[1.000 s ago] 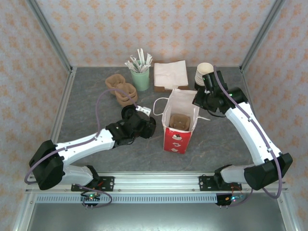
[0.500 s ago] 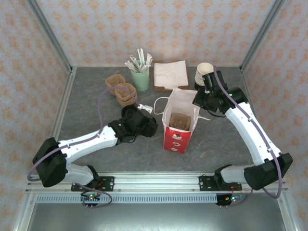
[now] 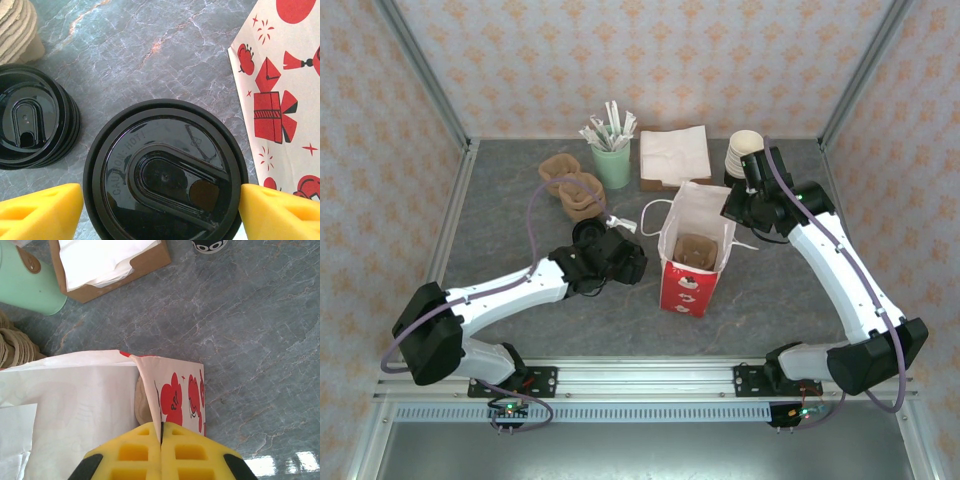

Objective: Pack the takeout coffee

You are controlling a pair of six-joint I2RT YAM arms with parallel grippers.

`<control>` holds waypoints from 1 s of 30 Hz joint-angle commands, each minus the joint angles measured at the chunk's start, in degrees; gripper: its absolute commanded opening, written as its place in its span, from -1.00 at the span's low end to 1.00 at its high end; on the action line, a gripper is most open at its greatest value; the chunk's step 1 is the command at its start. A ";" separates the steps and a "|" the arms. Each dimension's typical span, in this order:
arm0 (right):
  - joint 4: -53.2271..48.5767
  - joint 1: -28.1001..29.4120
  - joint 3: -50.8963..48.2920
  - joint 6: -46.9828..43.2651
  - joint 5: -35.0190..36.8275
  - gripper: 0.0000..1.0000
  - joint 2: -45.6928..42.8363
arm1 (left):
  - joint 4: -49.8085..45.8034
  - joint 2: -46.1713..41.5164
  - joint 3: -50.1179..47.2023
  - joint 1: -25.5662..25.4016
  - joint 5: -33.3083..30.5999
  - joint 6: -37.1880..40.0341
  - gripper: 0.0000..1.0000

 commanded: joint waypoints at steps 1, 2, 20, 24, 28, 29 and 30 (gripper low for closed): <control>-0.43 0.26 0.45 -0.17 1.39 -1.00 -0.65 | -0.82 0.67 0.76 -0.37 -0.92 -1.02 0.64; -0.38 0.22 0.42 -0.19 1.32 -1.00 -0.67 | -0.56 0.90 0.72 -0.25 -0.79 -1.00 0.64; -0.12 0.21 0.18 0.50 0.47 -0.99 -0.16 | 0.69 3.02 0.55 -0.07 0.76 -1.11 0.20; 0.75 0.26 -0.65 1.59 -1.41 -0.97 -0.27 | 0.71 1.16 0.13 -0.03 0.39 -1.07 0.20; 1.51 0.21 -1.27 2.74 -3.17 -0.93 -0.44 | -0.64 -1.94 0.19 0.55 -0.29 -0.54 0.17; 1.55 0.21 -1.41 2.94 -3.15 -0.93 -0.50 | -1.35 -2.92 0.32 0.79 -0.50 -0.40 0.16; 1.67 0.21 -1.55 3.09 -3.06 -0.93 -0.54 | -1.99 -3.94 0.46 0.94 -0.71 -0.29 0.16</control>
